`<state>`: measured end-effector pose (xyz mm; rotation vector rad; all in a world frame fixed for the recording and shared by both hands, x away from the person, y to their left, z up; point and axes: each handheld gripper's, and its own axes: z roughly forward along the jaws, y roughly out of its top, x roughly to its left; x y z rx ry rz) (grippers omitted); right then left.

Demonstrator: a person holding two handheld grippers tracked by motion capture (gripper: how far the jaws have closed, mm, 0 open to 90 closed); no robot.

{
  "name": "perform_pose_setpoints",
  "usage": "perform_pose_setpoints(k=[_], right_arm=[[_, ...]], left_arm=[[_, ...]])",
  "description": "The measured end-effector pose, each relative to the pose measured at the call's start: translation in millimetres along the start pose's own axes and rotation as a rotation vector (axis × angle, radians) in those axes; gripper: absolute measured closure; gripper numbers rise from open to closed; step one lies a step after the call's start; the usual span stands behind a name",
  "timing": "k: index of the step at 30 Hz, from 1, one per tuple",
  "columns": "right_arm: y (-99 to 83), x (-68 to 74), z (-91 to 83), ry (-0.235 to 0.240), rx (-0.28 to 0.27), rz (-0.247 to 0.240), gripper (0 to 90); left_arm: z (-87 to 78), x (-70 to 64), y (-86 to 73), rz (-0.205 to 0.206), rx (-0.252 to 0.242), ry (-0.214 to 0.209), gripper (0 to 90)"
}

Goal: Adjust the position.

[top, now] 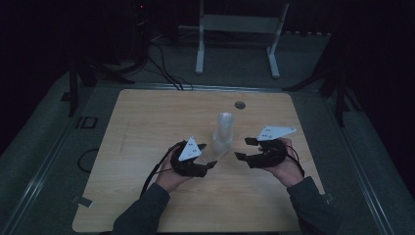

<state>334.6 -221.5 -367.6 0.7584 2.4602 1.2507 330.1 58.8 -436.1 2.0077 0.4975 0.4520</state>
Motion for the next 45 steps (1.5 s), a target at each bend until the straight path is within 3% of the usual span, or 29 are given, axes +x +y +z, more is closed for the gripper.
perform_pose_setpoints(k=[16,29,39,45], right_arm=[[5.7,-4.1,-6.0,-0.026,0.094,-0.07,40.1],[11.4,-7.3,-8.9,-0.031,0.157,-0.127,43.0],[12.4,-6.2,-7.5,-0.024,0.188,-0.159,43.0],[14.9,-6.3,-8.7,-0.023,0.206,-0.181,42.7]], left_arm=[[-1.3,1.9,7.7,0.024,0.041,-0.038,30.7],[3.2,3.7,8.5,0.044,0.13,-0.061,30.6],[2.3,3.7,10.8,0.067,0.152,-0.054,30.6],[3.9,3.1,9.8,0.074,0.209,-0.054,30.7]])
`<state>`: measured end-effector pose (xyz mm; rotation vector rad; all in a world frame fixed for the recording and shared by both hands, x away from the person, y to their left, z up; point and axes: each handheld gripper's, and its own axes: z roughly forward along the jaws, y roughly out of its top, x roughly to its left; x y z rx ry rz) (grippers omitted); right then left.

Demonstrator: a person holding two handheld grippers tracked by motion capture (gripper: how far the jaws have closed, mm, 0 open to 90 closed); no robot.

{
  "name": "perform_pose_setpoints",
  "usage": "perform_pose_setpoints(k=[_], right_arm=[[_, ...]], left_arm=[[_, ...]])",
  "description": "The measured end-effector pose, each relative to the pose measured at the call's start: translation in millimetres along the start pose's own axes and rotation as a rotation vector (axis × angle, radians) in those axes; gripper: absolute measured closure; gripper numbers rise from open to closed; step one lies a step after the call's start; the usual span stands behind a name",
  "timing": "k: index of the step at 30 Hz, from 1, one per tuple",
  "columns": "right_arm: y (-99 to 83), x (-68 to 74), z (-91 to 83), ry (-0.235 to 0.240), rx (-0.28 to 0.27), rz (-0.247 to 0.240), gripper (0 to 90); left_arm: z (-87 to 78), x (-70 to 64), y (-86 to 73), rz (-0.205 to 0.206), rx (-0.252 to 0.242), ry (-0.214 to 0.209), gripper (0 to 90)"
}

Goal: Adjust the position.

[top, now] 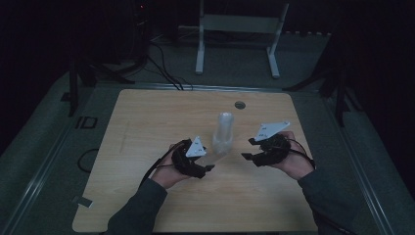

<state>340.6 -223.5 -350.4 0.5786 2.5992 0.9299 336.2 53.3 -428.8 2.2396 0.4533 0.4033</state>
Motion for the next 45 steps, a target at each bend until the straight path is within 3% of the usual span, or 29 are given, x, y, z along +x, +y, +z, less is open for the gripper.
perform_pose_setpoints(k=[18,22,34,45], right_arm=[[-1.2,1.1,4.2,0.025,0.017,-0.013,40.1],[-1.7,2.3,5.8,0.034,0.026,-0.024,39.6],[-1.7,4.5,9.0,0.051,0.051,-0.041,38.6],[2.9,9.8,14.6,0.067,0.093,-0.112,34.2]], left_arm=[[1.2,-4.8,5.4,0.042,0.069,-0.015,30.7],[2.1,-5.1,8.1,0.058,0.108,-0.025,30.6],[8.0,-8.0,7.9,0.077,0.144,-0.068,30.7],[8.8,-10.2,9.4,0.107,0.178,-0.092,30.6]])
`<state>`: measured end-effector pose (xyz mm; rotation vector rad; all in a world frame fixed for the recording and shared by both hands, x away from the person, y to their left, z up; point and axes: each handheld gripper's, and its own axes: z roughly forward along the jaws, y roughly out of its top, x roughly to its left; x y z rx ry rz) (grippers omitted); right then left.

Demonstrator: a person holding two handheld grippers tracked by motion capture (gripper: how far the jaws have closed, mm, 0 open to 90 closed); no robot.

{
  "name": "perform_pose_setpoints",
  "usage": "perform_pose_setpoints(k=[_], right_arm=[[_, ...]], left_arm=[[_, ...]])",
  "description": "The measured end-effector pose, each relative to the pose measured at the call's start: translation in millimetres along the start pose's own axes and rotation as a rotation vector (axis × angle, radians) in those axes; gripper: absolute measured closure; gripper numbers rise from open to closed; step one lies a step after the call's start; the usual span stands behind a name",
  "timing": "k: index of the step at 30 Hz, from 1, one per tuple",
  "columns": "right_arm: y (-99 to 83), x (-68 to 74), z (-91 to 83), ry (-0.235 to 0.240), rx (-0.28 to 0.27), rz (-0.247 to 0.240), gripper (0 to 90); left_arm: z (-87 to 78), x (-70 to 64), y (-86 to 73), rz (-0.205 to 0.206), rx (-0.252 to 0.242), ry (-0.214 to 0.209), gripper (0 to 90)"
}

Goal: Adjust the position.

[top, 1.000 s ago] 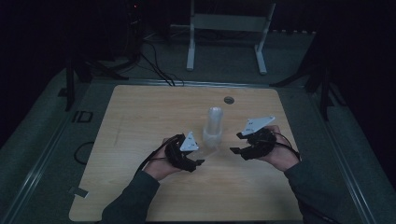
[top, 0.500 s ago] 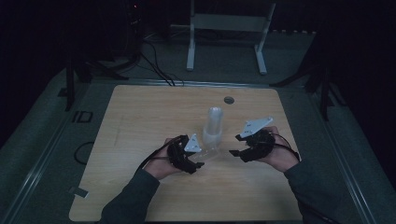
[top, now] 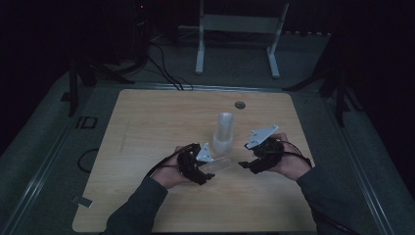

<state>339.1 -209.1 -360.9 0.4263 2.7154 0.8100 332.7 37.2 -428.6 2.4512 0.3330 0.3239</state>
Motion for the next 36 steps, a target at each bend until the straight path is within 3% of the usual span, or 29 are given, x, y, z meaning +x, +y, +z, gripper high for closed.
perform_pose_setpoints(k=[23,36], right_arm=[[13.3,4.8,12.7,0.055,0.094,-0.104,33.7],[20.6,8.4,19.9,0.079,0.156,-0.135,33.3]], left_arm=[[-1.3,-1.9,4.1,0.049,0.033,-0.003,30.6],[1.2,-4.5,4.3,0.07,0.067,0.0,30.6]])
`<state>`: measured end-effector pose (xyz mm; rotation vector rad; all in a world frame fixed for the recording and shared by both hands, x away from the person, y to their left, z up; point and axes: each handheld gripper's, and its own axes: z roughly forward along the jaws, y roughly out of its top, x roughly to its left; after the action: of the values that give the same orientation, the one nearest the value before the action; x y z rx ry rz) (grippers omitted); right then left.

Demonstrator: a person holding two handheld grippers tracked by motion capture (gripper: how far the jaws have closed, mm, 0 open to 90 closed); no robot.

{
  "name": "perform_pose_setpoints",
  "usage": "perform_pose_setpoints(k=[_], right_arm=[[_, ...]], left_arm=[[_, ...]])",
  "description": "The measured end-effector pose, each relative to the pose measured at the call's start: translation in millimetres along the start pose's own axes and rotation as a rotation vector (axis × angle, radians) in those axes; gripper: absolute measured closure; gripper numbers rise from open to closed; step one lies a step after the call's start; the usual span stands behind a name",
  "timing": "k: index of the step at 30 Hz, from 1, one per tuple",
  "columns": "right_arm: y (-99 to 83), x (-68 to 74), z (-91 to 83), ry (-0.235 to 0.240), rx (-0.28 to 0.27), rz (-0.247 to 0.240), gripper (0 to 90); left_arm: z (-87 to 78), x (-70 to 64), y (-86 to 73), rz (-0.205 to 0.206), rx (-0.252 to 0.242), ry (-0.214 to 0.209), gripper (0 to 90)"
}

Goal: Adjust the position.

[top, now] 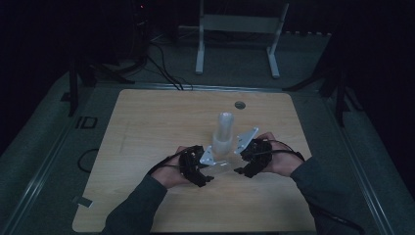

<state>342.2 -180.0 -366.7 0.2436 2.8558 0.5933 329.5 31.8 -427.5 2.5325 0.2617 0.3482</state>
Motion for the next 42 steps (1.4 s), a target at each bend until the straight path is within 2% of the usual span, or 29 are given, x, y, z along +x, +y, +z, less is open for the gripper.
perform_pose_setpoints(k=[9,24,27,42], right_arm=[[5.1,0.9,5.6,0.024,0.034,-0.011,32.6],[13.9,6.0,17.5,0.064,0.063,-0.04,30.8],[14.7,6.1,20.7,0.069,0.068,-0.036,30.4],[18.2,4.6,32.0,0.093,0.082,-0.019,29.6]], left_arm=[[4.0,-3.9,0.7,0.034,0.035,-0.011,30.6],[3.5,-4.4,3.7,0.054,0.052,0.0,30.6],[3.3,-5.6,3.8,0.06,0.05,0.016,30.6],[2.1,-8.8,5.5,0.086,0.049,0.04,30.6]])
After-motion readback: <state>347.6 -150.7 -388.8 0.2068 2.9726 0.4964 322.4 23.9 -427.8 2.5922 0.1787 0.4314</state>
